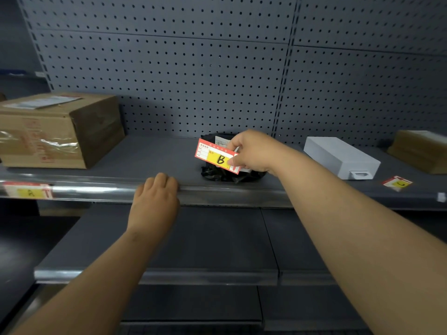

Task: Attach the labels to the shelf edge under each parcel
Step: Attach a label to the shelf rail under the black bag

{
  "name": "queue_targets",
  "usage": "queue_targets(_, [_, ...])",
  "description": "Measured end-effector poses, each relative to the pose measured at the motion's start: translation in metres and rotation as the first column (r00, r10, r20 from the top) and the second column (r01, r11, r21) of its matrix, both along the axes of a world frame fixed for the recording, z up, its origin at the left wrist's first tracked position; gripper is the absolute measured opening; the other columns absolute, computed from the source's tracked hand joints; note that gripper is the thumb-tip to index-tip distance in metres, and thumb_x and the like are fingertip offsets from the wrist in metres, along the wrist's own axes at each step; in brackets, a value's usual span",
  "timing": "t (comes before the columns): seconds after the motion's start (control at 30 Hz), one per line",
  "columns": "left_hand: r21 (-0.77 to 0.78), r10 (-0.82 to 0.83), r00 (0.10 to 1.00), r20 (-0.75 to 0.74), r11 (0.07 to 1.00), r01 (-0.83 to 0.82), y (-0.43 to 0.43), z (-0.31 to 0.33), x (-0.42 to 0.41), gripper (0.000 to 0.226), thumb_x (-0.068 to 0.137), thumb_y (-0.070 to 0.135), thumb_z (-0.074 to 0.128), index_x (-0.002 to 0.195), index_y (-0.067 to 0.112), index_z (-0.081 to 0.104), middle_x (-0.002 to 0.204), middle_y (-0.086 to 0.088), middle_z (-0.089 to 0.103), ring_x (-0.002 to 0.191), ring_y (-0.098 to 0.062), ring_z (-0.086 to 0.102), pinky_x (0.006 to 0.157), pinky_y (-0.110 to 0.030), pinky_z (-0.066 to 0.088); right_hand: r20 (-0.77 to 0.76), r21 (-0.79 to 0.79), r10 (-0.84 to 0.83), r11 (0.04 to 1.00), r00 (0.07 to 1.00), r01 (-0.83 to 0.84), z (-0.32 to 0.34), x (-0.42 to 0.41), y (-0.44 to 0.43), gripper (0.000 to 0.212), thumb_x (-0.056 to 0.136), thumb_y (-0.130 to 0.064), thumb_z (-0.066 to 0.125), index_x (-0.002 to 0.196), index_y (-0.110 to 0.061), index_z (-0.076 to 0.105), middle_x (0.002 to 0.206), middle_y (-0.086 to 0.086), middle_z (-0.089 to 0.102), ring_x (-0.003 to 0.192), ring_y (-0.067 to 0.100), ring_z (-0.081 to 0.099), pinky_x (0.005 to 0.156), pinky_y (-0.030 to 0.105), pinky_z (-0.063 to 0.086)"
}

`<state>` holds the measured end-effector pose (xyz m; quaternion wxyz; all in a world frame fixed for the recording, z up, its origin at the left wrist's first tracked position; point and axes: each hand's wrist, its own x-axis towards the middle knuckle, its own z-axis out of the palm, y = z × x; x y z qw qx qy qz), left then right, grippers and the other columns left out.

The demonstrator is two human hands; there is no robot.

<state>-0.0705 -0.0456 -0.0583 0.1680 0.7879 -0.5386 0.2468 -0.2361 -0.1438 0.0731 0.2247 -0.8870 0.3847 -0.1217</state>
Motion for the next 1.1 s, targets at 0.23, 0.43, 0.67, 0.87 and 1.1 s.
queue_targets(0.23, [-0.014,-0.036,0.999,0.040,0.999,0.037,0.002,0.001,-0.003,0.020,0.065,-0.002,0.070,0.078,0.006,0.057,0.070,-0.012,0.058,0.065,-0.033,0.053,0.066,-0.042,0.044,-0.002,-0.031,0.013,0.999,1.000,-0.014,-0.003,-0.005,-0.003,0.027,0.086,-0.008,0.064,0.111,-0.016,0.064,0.111,0.007,0.065,0.081,0.019,0.056,0.063,0.027,0.044])
queue_targets(0.43, [-0.033,-0.038,0.997,0.061,0.999,0.040,0.000,-0.006,-0.012,0.019,0.068,0.004,0.069,0.084,0.008,0.060,0.075,-0.010,0.061,0.070,-0.033,0.057,0.075,-0.044,0.045,-0.013,-0.124,0.039,0.991,0.999,-0.041,-0.014,-0.011,-0.004,0.029,0.081,-0.008,0.070,0.105,-0.024,0.067,0.091,-0.003,0.052,0.080,0.014,0.050,0.054,0.019,0.035])
queue_targets(0.67, [-0.048,-0.081,0.995,0.061,0.995,0.084,-0.003,-0.011,-0.028,0.022,0.063,0.000,0.072,0.079,0.009,0.059,0.072,-0.007,0.057,0.067,-0.029,0.057,0.074,-0.042,0.046,-0.008,-0.191,0.012,0.982,1.000,-0.013,-0.033,-0.017,-0.009,0.035,0.089,-0.006,0.059,0.118,-0.025,0.065,0.127,0.005,0.060,0.102,0.018,0.057,0.072,0.017,0.036])
queue_targets(0.87, [-0.062,-0.101,0.994,0.034,0.993,0.103,-0.004,-0.014,-0.030,0.023,0.064,-0.002,0.069,0.083,0.008,0.061,0.075,-0.008,0.060,0.071,-0.029,0.060,0.077,-0.044,0.047,0.083,-0.220,-0.020,0.975,0.996,0.038,-0.054,-0.023,-0.009,0.027,0.089,-0.005,0.058,0.111,-0.018,0.066,0.106,0.009,0.067,0.088,0.021,0.059,0.072,0.022,0.039])
queue_targets(1.1, [-0.113,-0.109,0.994,0.024,0.987,0.111,-0.005,-0.018,-0.027,0.015,0.070,-0.001,0.063,0.082,0.008,0.060,0.076,-0.009,0.059,0.072,-0.032,0.059,0.079,-0.041,0.040,0.117,-0.252,0.012,0.968,0.993,0.018,-0.068,-0.023,-0.011,0.019,0.089,-0.005,0.057,0.103,-0.012,0.068,0.099,0.007,0.071,0.080,0.012,0.055,0.061,0.017,0.042])
